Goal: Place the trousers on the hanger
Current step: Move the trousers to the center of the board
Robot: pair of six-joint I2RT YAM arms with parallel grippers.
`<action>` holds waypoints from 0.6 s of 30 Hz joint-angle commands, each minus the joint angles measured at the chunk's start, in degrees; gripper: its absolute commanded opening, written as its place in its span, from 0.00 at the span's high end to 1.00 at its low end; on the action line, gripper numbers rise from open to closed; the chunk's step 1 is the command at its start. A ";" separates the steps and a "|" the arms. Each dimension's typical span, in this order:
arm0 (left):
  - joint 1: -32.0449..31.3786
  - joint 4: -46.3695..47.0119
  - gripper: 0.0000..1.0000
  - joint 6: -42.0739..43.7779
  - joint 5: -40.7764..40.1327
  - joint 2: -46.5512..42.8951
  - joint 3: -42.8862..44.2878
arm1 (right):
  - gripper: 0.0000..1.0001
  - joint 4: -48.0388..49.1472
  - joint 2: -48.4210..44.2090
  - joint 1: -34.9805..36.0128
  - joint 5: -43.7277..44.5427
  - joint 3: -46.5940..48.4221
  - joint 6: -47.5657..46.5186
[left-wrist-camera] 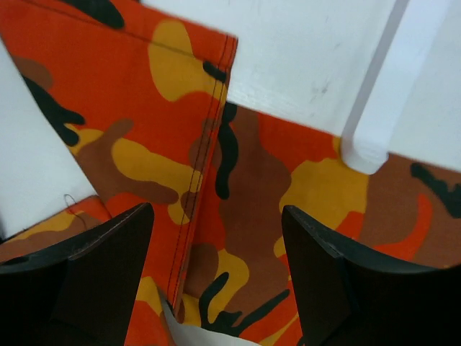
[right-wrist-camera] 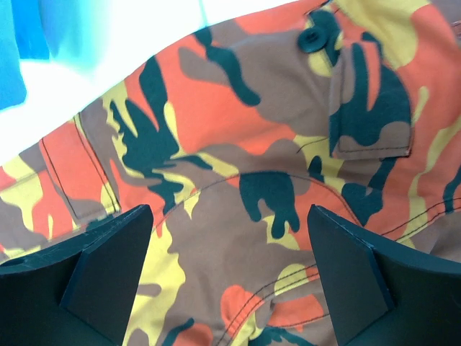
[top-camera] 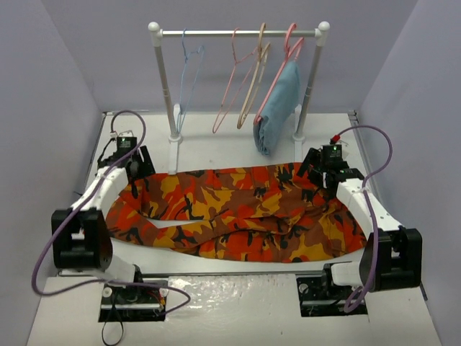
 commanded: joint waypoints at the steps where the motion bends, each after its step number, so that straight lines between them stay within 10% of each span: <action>1: -0.09 -3.84 0.33 1.91 -2.95 8.37 4.16 | 0.14 -0.48 -0.19 1.64 -0.76 2.46 -1.88; 18: -0.09 -11.76 0.70 3.09 -10.63 20.89 9.67 | 0.13 -0.31 0.03 1.81 -1.09 1.91 -1.92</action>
